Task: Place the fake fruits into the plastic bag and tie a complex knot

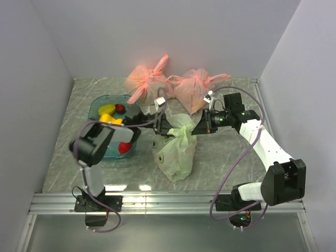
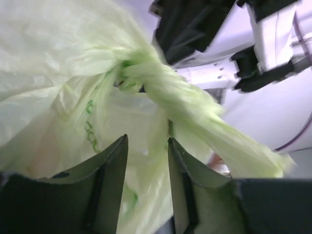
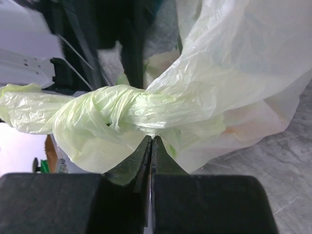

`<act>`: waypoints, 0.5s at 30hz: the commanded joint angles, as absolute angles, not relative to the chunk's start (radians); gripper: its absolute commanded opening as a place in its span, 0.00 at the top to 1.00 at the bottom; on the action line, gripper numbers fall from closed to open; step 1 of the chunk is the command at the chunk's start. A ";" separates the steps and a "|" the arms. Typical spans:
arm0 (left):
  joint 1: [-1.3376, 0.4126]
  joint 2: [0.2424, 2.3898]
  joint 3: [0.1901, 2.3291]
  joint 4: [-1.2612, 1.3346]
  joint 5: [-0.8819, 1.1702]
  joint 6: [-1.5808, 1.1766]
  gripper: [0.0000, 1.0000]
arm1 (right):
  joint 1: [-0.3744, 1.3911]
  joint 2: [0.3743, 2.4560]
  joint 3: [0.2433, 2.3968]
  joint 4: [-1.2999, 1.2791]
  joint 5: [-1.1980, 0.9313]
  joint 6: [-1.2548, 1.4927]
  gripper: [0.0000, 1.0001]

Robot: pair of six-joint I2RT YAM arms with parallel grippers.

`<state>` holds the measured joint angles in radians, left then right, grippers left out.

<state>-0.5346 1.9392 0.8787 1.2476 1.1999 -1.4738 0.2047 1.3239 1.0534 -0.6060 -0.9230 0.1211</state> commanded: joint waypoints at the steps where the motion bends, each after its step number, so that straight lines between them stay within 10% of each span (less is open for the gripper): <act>1: -0.444 1.690 0.921 0.936 1.261 -0.960 0.54 | 0.198 1.295 1.104 -0.638 -0.928 0.038 1.00; 6: -0.352 1.586 1.259 -0.522 1.108 0.335 0.51 | 0.219 1.296 1.118 -0.638 -0.916 0.015 1.00; 12: -0.327 1.536 1.449 -1.086 0.901 0.895 0.47 | 0.247 1.301 1.155 -0.657 -0.835 0.012 1.00; 15: -0.371 1.548 1.567 -1.179 0.812 0.956 0.22 | 0.265 1.298 1.166 -0.670 -0.805 0.009 1.00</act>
